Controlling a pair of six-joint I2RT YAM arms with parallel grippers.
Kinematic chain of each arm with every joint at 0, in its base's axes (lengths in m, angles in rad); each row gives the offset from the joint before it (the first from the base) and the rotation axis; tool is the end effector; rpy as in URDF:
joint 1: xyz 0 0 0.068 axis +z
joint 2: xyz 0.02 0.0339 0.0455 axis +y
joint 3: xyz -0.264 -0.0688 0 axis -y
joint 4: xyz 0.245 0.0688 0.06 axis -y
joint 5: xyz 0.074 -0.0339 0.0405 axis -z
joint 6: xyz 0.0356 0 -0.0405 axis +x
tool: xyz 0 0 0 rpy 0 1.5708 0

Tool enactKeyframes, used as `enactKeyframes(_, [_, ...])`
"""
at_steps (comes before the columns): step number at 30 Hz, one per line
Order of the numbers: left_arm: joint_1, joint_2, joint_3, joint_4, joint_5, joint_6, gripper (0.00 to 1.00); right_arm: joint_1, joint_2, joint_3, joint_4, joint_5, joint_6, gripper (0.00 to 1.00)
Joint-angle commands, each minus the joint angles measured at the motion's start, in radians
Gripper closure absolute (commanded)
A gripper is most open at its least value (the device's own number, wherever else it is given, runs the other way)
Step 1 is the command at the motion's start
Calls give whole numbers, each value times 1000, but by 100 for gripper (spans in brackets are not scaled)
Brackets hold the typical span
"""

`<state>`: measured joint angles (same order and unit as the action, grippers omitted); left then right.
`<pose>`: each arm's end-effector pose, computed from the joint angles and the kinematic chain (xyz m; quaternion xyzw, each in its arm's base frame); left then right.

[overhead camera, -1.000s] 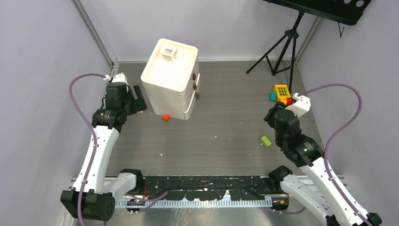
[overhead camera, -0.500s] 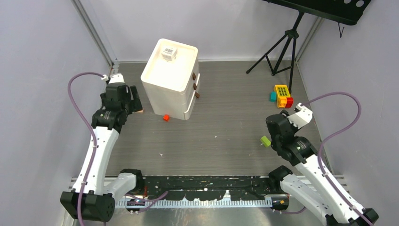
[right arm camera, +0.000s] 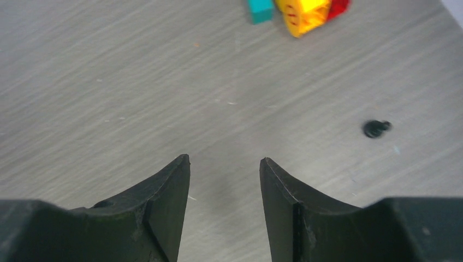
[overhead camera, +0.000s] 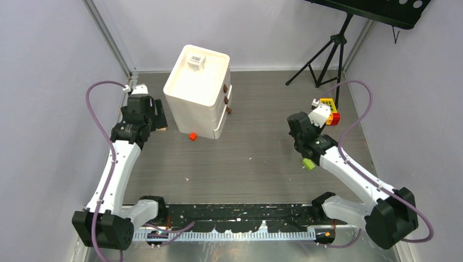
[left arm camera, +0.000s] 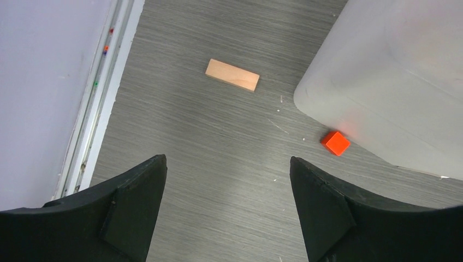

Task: Organize the makeup
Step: Reset both arms

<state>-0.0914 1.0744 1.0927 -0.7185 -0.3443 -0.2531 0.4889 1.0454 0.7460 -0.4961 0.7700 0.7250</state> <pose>0.2205 -0.0081 0.3408 -0.1441 0.8846 0.0818 0.4359 0.1962 0.0763 0.2559 0.2420 0.8353 -0.0858 0.4861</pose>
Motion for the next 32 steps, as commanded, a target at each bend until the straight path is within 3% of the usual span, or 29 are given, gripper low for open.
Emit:
enactKeyframes(1, [-2,-40,-32,82,52,2,15,-2,100,107,201,-116,-131,45])
enactKeyframes(7, [-2,-102,-84,144,93,-8,12,-3,210,208,199,-273,-195,42])
enactKeyframes(13, [-2,-136,-102,157,104,-5,1,-3,134,175,164,-299,-235,26])
enactKeyframes(18, [-3,-130,-95,159,123,-6,0,-3,62,130,162,-279,-241,18])
enactKeyframes(25, [-2,-138,-70,127,127,-6,0,-3,-13,40,203,-231,-250,15])
enactKeyframes(32, [-2,-156,-60,102,120,-15,0,-4,-34,21,204,-242,-137,15])
